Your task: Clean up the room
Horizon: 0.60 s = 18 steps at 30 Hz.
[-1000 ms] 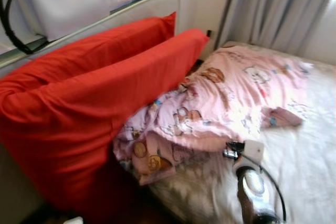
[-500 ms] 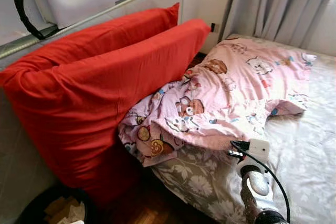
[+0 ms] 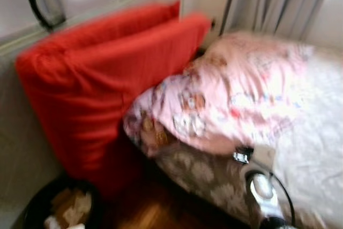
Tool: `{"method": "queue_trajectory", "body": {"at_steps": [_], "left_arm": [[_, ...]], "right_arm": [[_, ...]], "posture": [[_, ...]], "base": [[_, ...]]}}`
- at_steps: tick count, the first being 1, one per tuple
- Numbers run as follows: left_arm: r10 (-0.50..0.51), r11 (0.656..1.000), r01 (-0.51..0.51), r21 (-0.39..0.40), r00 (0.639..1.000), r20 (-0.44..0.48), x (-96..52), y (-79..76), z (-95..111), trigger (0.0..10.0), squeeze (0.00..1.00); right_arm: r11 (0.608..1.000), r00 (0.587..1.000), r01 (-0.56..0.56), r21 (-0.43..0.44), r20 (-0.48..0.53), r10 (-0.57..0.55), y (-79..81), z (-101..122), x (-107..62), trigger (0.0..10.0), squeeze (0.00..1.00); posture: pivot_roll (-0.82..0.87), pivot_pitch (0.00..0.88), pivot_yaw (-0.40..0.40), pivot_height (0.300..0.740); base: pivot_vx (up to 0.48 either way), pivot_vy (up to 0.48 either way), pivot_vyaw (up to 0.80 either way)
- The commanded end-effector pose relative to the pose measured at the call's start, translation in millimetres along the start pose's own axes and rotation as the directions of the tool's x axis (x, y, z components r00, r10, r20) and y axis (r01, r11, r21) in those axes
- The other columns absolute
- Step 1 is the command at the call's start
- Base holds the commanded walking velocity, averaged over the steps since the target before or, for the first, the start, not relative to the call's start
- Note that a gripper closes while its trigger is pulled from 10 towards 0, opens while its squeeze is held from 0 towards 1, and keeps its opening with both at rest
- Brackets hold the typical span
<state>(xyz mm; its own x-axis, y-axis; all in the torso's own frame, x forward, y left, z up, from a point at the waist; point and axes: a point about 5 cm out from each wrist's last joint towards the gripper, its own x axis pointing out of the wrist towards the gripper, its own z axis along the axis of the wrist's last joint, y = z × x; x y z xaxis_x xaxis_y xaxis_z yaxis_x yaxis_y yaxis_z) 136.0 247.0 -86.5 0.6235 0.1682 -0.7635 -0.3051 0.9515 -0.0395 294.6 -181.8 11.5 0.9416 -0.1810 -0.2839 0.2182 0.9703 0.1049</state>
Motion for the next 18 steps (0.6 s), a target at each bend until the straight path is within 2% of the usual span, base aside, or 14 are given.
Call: {"method": "queue_trajectory", "body": {"at_steps": [1,10,12,18], "left_arm": [[0.008,1.0,-0.008,0.001,1.0,-0.02,-2.2,2.5,-6,10.0,0.0],[0.006,1.0,-0.006,0.004,1.0,-0.02,-2.2,3.1,-6,10.0,0.0],[0.006,1.0,-0.006,0.003,1.0,-0.019,-2.2,3.1,-6,10.0,0.0],[0.008,1.0,-0.008,0.008,1.0,-0.021,-2.3,3.1,-6,10.0,0.0]], "right_arm": [[1.0,1.0,0.022,-0.001,0.009,-0.022,-6.6,1,-0.5,10.0,0.0],[0.997,0.994,0.076,-0.014,0.086,-0.074,-15.7,16,3.5,10.0,0.0],[0.995,0.987,0.101,-0.024,0.125,-0.098,-19.3,22,4.3,10.0,0.0],[0.996,0.993,0.089,-0.03,0.081,-0.087,-19.6,16,3.7,10.0,0.0]], "posture": [[0.01,0.031,-0.006,0.74],[0.0,0.031,-0.006,0.74],[0.0,0.031,-0.006,0.74],[0.0,0.032,-0.008,0.74]], "base": [[-0.27,0.0,0.0],[-0.272,0.0,0.0],[0.0,0.0,0.0],[0.0,0.0,0.0]]}}
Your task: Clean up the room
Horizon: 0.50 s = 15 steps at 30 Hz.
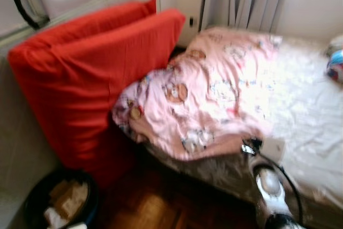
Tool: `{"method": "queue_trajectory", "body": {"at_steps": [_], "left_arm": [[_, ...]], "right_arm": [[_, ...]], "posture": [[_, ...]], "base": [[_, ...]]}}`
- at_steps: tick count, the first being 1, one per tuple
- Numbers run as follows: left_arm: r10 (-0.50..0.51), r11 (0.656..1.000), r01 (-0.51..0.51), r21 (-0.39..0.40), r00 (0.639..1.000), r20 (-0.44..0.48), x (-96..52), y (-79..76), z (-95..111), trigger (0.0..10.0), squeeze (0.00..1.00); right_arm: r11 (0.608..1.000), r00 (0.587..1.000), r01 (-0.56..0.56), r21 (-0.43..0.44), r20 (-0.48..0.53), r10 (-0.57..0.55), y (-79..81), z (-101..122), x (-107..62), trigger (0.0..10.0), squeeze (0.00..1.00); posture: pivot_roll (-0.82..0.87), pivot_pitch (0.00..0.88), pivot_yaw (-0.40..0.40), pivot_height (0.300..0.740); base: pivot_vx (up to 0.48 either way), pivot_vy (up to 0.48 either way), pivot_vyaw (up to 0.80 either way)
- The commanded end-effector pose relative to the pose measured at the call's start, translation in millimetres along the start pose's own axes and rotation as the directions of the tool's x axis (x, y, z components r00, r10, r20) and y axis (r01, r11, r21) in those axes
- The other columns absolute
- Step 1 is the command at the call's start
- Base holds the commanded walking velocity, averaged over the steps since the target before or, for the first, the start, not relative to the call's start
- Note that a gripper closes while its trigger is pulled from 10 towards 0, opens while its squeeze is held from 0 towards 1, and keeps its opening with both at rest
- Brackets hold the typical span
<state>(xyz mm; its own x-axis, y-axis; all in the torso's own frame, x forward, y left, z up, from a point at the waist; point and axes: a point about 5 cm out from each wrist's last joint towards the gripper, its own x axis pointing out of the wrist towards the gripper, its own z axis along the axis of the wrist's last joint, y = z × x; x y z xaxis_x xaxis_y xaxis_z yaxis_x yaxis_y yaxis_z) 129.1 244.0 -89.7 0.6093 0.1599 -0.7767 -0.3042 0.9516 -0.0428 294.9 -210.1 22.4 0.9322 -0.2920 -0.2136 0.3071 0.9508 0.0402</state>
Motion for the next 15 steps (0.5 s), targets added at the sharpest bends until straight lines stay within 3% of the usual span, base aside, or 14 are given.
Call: {"method": "queue_trajectory", "body": {"at_steps": [1,9,15], "left_arm": [[0.01,1.0,-0.01,0.012,1.0,0.0,0.0,3.6,2,10.0,0.0],[0.006,1.0,-0.006,0.02,1.0,-0.002,0.2,3.3,2,10.0,0.0],[0.004,1.0,-0.004,0.025,1.0,-0.001,0.3,3.1,2,10.0,0.0]], "right_arm": [[1.0,1.0,-0.022,0.012,-0.019,0.023,7.3,-2,0.0,10.0,0.0],[1.0,0.992,-0.01,-0.001,-0.127,0.01,5.2,-17,-4.2,10.0,0.0],[1.0,0.951,-0.001,0.001,-0.308,0.001,-1.0,-45,-15.3,10.0,0.0]], "posture": [[0.0,0.033,-0.008,0.74],[0.0,0.033,-0.009,0.74],[0.0,0.033,-0.009,0.74]], "base": [[0.0,0.0,0.0],[0.0,0.0,0.0],[0.0,0.0,0.0]]}}
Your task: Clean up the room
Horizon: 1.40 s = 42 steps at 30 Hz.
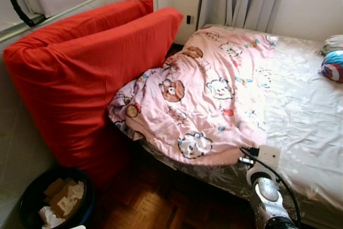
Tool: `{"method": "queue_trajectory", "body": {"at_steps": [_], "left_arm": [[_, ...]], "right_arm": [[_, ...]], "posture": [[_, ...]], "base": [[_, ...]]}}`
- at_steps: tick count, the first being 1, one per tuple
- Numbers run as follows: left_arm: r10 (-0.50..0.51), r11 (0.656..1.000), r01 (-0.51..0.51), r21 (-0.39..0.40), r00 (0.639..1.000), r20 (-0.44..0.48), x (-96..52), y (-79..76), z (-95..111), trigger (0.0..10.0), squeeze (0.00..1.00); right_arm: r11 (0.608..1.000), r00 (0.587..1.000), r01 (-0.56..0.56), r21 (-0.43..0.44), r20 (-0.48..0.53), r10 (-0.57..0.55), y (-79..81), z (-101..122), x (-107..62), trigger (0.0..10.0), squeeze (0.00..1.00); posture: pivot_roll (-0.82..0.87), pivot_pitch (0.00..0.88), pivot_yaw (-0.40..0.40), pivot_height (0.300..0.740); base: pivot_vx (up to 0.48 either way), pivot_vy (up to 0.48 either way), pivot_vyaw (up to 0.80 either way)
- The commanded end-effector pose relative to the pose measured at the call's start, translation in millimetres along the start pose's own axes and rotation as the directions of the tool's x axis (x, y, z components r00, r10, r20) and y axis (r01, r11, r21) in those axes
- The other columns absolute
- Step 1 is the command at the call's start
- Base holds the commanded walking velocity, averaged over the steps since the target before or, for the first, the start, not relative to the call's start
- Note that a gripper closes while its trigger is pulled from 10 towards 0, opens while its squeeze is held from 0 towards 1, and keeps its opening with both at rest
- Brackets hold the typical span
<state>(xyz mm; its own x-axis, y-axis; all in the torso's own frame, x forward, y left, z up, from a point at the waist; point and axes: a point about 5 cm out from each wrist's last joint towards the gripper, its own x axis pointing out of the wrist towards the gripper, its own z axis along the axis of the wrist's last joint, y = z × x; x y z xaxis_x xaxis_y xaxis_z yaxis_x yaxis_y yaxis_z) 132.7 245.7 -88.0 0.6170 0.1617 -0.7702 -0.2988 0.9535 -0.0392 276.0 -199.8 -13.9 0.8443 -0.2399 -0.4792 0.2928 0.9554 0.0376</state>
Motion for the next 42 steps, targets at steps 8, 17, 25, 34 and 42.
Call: {"method": "queue_trajectory", "body": {"at_steps": [8,17,25,34,42], "left_arm": [[0.01,1.0,-0.01,0.017,1.0,-0.01,-1.0,3.3,-2,10.0,0.0],[0.012,1.0,-0.012,0.021,1.0,-0.009,-1.2,4.2,-2,10.0,0.0],[0.009,0.999,-0.009,0.031,1.0,-0.009,-1.2,4.4,-1,10.0,0.0],[0.006,0.999,-0.006,0.036,1.0,-0.009,-1.0,4.1,-1,10.0,0.0],[0.003,0.999,-0.002,0.042,1.0,-0.009,-0.9,4.0,-1,10.0,0.0]], "right_arm": [[1.0,0.988,0.013,-0.023,-0.152,-0.016,-9.2,-23,-4.8,10.0,0.0],[0.999,0.971,0.032,-0.027,-0.237,-0.037,-19.2,-41,-11.0,10.0,0.0],[0.999,0.968,0.036,-0.027,-0.248,-0.042,-21.6,-44,-12.4,10.0,0.0],[0.999,0.966,0.04,-0.033,-0.253,-0.048,-23.9,-45,-12.9,10.0,0.83],[0.997,0.963,0.059,-0.041,-0.26,-0.068,-27.4,-47,-13.7,10.0,0.97]], "posture": [[0.0,0.034,-0.007,0.74],[0.01,0.037,-0.003,0.74],[0.01,0.038,-0.002,0.74],[0.01,0.037,-0.003,0.74],[0.01,0.038,-0.003,0.74]], "base": [[0.0,0.0,0.0],[0.0,0.0,0.0],[0.0,0.0,0.0],[0.0,0.0,0.0],[0.0,0.0,0.0]]}}
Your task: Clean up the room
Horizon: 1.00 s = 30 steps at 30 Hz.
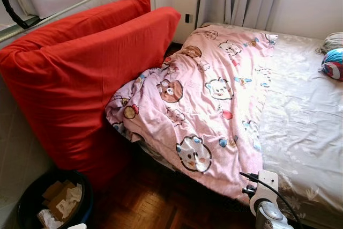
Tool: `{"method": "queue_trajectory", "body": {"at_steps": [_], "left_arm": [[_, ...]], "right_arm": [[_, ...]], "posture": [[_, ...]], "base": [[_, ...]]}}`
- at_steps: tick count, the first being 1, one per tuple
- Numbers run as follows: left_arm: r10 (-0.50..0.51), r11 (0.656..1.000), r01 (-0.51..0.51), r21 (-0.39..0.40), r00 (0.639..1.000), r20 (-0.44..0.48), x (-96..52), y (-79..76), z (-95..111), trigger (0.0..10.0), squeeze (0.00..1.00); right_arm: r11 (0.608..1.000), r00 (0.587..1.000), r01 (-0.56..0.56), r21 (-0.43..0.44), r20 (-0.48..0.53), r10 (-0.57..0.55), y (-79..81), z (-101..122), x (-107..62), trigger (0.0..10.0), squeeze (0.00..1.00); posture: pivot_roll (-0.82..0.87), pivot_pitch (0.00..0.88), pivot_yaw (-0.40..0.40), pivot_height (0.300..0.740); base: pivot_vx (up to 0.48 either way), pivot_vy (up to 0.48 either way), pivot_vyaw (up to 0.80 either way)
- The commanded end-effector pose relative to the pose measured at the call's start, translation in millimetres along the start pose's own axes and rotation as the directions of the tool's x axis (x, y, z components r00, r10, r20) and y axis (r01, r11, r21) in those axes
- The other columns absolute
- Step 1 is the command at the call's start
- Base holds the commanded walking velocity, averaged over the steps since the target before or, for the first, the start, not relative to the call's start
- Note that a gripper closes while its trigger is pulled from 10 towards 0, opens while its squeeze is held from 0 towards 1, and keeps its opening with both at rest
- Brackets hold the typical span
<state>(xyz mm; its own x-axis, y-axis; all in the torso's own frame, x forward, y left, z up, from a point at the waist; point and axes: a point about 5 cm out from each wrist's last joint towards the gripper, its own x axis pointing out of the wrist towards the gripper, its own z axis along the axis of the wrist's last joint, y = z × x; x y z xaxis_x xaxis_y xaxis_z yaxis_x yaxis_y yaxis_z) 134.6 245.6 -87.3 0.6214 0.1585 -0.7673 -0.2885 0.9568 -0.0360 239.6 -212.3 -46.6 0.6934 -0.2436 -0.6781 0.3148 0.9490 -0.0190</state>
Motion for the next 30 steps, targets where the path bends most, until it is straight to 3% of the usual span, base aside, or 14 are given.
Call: {"method": "queue_trajectory", "body": {"at_steps": [1,4,6,7,8,9,13,16,18,22,30], "left_arm": [[0.007,0.999,-0.006,0.032,1.0,-0.013,-1.6,4.7,-2,10.0,0.0],[0.005,0.999,-0.005,0.036,1.0,-0.013,-1.6,4.7,-2,10.0,0.0],[0.005,0.999,-0.004,0.038,1.0,-0.013,-1.6,4.7,-2,10.0,0.0],[0.004,0.999,-0.004,0.039,1.0,-0.013,-1.6,4.6,-2,10.0,0.0],[0.004,0.999,-0.003,0.039,1.0,-0.014,-1.6,4.6,-2,10.0,0.0],[0.004,0.999,-0.003,0.04,1.0,-0.014,-1.6,4.6,-2,10.0,0.0],[0.003,0.999,-0.002,0.042,1.0,-0.015,-1.3,4.1,-2,10.0,0.0],[0.002,0.999,-0.001,0.04,1.0,-0.015,-1.1,3.4,-2,10.0,0.0],[0.002,0.999,-0.001,0.037,1.0,-0.013,-0.9,2.8,-2,10.0,0.0],[0.002,0.999,-0.002,0.037,1.0,-0.011,-0.9,2.5,-2,10.0,0.0],[0.002,0.999,-0.002,0.038,1.0,-0.012,-0.7,2.5,-1,10.0,0.0]], "right_arm": [[1.0,1.0,0.013,0.0,-0.02,-0.013,-3.8,-4,-0.5,10.0,0.97],[0.999,1.0,0.012,-0.029,-0.009,-0.012,-4.9,-4,-0.6,10.0,0.94],[1.0,1.0,0.009,-0.021,-0.007,-0.009,-5.3,-4,-0.7,10.0,0.8],[1.0,1.0,-0.001,-0.006,0.001,0.001,-4.8,-4,-0.8,10.0,0.15],[1.0,1.0,-0.004,-0.003,0.004,0.004,-4.7,-4,-0.9,10.0,0.15],[1.0,1.0,-0.01,-0.005,0.004,0.01,-4.4,-4,-1.0,10.0,0.0],[0.998,0.998,-0.063,-0.023,-0.006,0.063,0.4,-11,-2.8,10.0,0.0],[0.99,0.99,-0.114,-0.081,-0.093,0.106,4.6,-37,-9.3,10.0,0.0],[0.99,0.982,-0.128,-0.067,-0.146,0.117,1.8,-58,-15.9,10.0,0.0],[0.992,0.975,-0.111,-0.057,-0.202,0.097,-4.4,-76,-22.3,10.0,0.0],[0.989,0.968,-0.127,-0.069,-0.227,0.109,-3.8,-88,-27.8,10.0,0.0]], "posture": [[0.01,0.038,-0.003,0.74],[0.01,0.039,-0.004,0.74],[0.01,0.039,-0.003,0.74],[0.01,0.039,-0.003,0.74],[0.01,0.039,-0.003,0.74],[0.01,0.039,-0.003,0.74],[0.0,0.037,-0.005,0.74],[0.0,0.035,-0.007,0.74],[0.01,0.035,-0.007,0.74],[0.01,0.034,-0.005,0.74],[0.0,0.036,-0.002,0.74]], "base": [[0.0,0.0,0.0],[0.0,0.0,0.0],[0.0,0.0,0.0],[0.0,0.0,0.0],[0.0,0.0,0.0],[0.0,0.0,0.0],[0.0,0.0,0.0],[0.0,0.0,0.0],[0.0,0.0,0.0],[0.0,0.0,0.0],[0.0,0.0,0.0]]}}
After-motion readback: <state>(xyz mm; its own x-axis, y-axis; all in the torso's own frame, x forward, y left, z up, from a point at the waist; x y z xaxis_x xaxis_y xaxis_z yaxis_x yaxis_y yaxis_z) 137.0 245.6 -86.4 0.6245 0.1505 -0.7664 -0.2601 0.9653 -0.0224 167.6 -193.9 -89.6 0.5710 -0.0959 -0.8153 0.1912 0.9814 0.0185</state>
